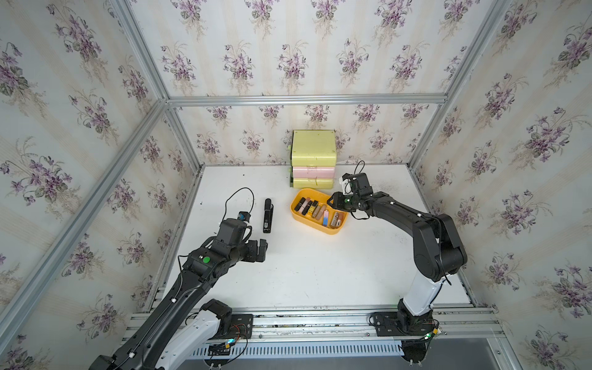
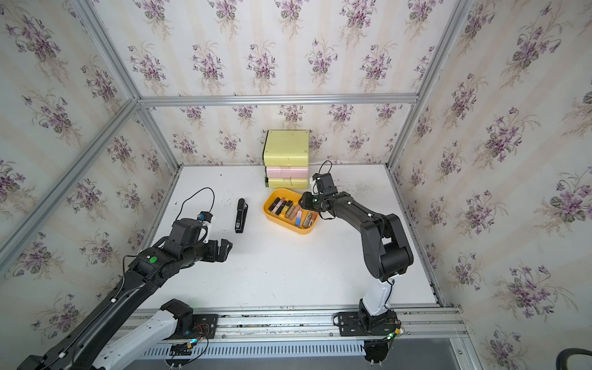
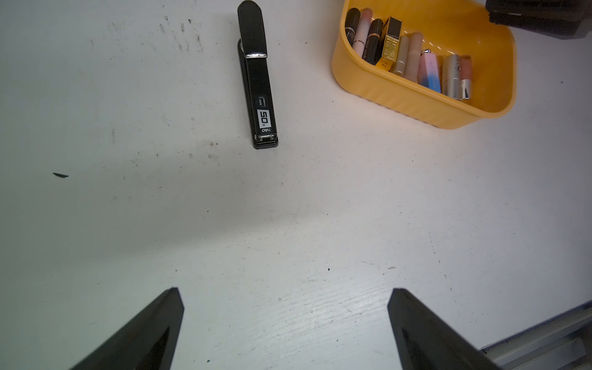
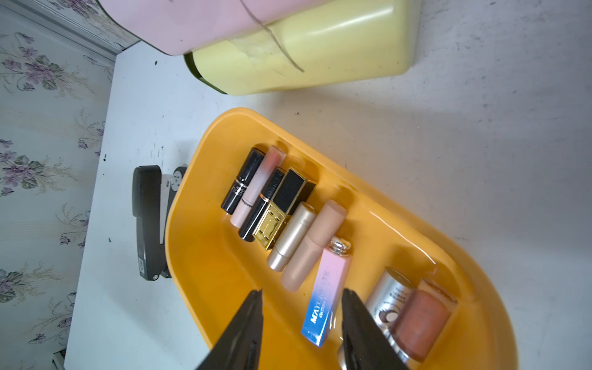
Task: Put the lipstick into the storage box
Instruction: Place the lipstick in the storage box, then reset both arms
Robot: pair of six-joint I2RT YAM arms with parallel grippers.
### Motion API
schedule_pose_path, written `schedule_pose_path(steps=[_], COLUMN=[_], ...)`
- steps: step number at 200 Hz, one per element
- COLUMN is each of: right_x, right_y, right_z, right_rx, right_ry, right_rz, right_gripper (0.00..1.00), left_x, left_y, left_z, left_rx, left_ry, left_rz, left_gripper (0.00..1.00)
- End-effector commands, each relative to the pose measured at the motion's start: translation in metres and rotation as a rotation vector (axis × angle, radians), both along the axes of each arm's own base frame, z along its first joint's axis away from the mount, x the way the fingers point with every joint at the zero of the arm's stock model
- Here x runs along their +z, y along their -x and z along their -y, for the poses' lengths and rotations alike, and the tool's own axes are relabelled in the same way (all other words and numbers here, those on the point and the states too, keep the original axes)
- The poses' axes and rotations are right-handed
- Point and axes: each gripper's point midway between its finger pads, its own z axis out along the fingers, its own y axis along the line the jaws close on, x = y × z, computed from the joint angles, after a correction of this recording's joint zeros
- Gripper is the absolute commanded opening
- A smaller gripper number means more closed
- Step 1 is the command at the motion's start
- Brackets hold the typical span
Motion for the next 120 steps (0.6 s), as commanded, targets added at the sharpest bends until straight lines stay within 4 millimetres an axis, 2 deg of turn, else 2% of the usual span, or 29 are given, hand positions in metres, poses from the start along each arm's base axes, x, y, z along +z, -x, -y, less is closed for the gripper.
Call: schedule_pose_path(steps=[1, 59, 120], right_x=[0.02, 0.077, 0.135], right_y=[0.0, 0.018, 0.039], right_z=[-0.004, -0.011, 0.006], right_rx=[0.011, 0.083, 0.095], right_ry=[-0.037, -0.129, -0.12], right_rz=[0.033, 0.147, 0.355], right_gripper=[0.45, 0.46, 0.49], left_x=[0.005, 0.005, 0.017], left_y=[-0.003, -0.01, -0.023], left_z=[0.002, 0.01, 0.021], left_rx=[0.003, -0.004, -0.002], left_ry=[0.014, 0.05, 0.11], left_rz=[0.014, 0.018, 0.062], left_gripper=[1.0, 1.0, 1.0])
